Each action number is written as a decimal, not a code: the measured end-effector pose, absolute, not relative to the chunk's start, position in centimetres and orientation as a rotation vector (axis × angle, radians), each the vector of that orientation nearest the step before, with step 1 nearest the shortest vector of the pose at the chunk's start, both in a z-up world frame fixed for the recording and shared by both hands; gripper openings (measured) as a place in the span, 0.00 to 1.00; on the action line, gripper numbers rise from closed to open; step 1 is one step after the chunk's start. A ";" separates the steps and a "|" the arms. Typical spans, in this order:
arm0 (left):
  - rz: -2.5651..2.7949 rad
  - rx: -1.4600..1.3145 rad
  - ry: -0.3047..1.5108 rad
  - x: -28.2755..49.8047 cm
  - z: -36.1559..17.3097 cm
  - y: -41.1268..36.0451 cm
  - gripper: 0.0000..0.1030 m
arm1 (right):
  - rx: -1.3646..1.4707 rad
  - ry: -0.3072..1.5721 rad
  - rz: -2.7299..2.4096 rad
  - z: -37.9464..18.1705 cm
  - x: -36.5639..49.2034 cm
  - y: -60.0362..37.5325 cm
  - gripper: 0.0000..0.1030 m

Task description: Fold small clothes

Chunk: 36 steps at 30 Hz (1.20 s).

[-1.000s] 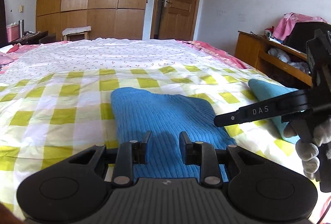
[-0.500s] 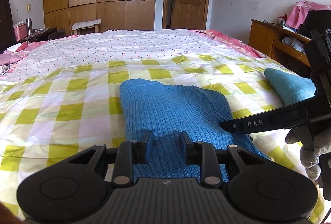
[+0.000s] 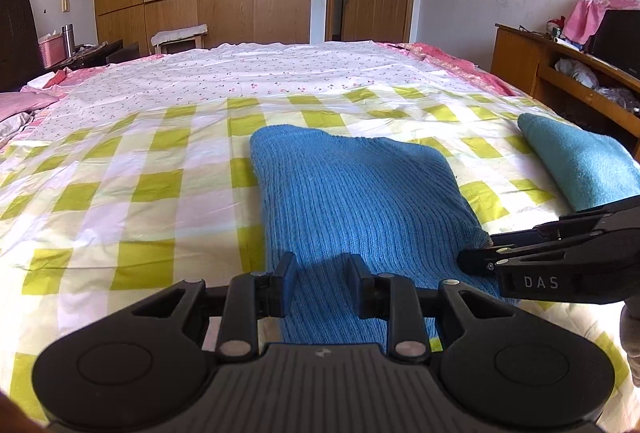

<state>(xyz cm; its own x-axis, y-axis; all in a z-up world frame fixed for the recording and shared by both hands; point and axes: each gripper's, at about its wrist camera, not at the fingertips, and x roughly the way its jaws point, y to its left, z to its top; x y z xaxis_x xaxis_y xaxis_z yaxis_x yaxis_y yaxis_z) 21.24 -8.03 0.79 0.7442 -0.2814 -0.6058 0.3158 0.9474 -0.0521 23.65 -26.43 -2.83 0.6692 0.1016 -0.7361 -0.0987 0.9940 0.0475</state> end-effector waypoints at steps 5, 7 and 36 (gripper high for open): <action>-0.328 0.059 0.665 20.5 0.5 -7.8 0.32 | 0.038 0.819 0.096 -2.4 23.0 -26.6 0.26; -0.329 0.054 0.666 20.2 0.6 -7.7 0.32 | 0.025 0.795 0.103 -1.5 22.1 -26.3 0.26; -0.315 0.052 0.678 20.8 0.7 -7.0 0.39 | 0.165 0.809 0.081 -1.8 23.2 -28.2 0.43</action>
